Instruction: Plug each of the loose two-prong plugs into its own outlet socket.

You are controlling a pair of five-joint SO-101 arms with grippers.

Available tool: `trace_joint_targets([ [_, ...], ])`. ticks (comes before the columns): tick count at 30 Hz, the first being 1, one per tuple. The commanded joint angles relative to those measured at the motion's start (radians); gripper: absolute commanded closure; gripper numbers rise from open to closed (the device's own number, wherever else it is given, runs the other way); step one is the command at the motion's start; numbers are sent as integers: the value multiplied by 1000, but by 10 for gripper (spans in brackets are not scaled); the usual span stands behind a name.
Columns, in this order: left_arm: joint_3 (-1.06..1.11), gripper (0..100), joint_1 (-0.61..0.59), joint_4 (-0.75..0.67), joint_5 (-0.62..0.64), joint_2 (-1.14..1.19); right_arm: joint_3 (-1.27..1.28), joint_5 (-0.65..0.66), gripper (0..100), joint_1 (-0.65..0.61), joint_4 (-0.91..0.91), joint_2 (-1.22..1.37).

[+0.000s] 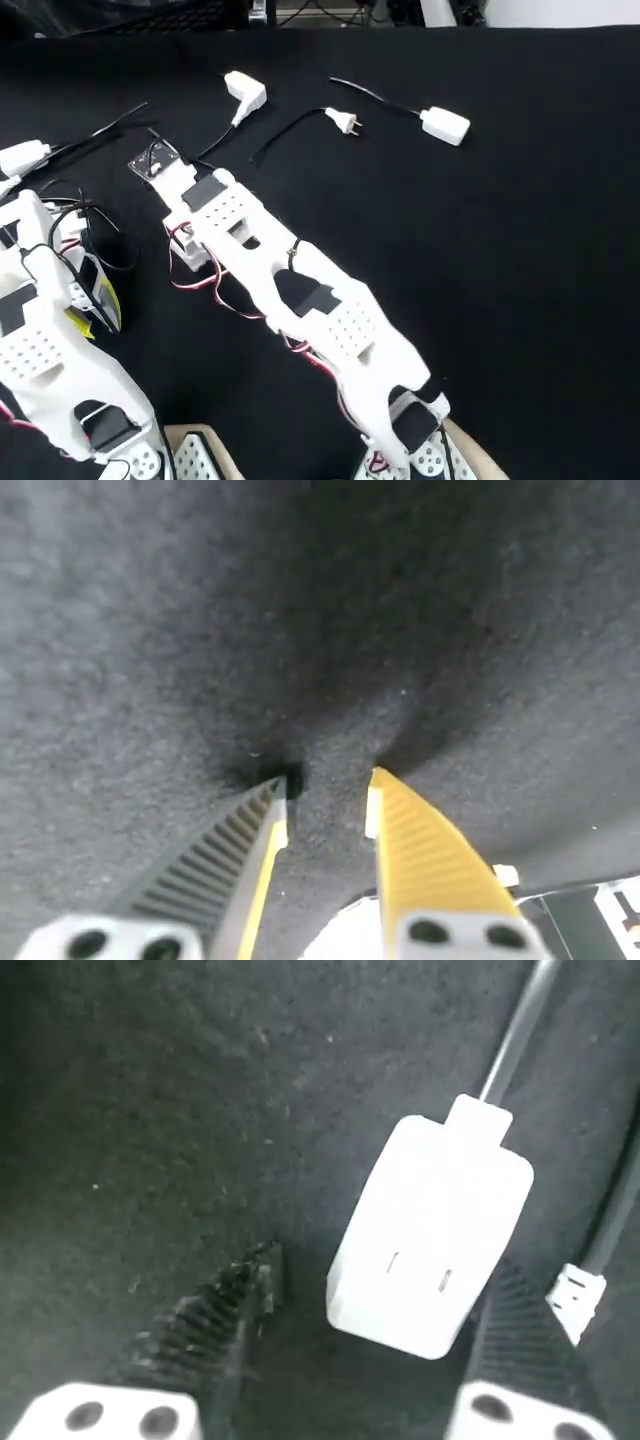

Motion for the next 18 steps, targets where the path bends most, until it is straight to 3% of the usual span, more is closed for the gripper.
trace_joint_targets([
  [1, -1, 855, 7, -41, 3, 9, -45, -9, 740, -3, 6, -7],
  [5, -1, 855, 7, -41, 3, 9, -51, -3, 880, -2, 5, -7],
  [18, -2, 855, 8, -41, 6, 9, -77, -2, 872, -2, 84, -21],
])
